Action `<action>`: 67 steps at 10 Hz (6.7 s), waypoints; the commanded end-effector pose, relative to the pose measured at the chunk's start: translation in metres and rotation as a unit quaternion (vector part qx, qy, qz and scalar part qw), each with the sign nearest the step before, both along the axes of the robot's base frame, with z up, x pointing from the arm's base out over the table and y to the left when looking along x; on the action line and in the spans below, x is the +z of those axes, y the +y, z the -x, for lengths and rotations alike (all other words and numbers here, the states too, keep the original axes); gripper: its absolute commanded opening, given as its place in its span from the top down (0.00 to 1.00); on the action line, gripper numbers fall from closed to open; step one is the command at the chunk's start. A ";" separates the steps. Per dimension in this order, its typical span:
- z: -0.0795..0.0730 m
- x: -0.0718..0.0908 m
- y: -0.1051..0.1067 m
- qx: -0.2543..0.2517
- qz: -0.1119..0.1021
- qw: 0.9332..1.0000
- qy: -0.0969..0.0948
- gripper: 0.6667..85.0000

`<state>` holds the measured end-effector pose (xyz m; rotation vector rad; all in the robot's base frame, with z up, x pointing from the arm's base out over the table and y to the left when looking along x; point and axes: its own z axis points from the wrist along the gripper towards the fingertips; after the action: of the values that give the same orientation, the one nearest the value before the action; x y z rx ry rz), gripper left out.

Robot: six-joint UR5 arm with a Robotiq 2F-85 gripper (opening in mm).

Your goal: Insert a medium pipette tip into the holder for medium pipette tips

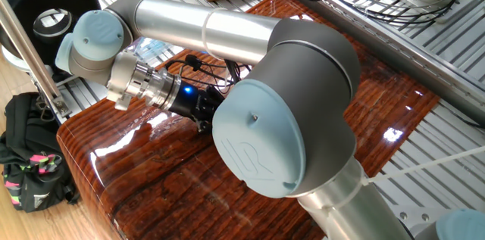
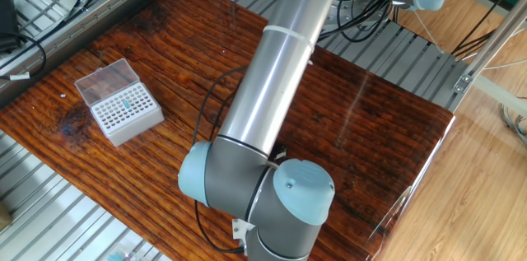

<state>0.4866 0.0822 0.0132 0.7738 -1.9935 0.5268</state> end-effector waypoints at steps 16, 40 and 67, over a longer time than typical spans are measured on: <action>0.004 0.005 0.000 -0.007 -0.031 0.999 -0.020 1.00; 0.006 0.073 0.031 -0.084 -0.049 0.990 -0.100 1.00; -0.143 0.111 0.015 -0.096 -0.288 0.852 -0.428 1.00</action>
<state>0.6224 0.1014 0.1189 0.7576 -3.0654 0.1466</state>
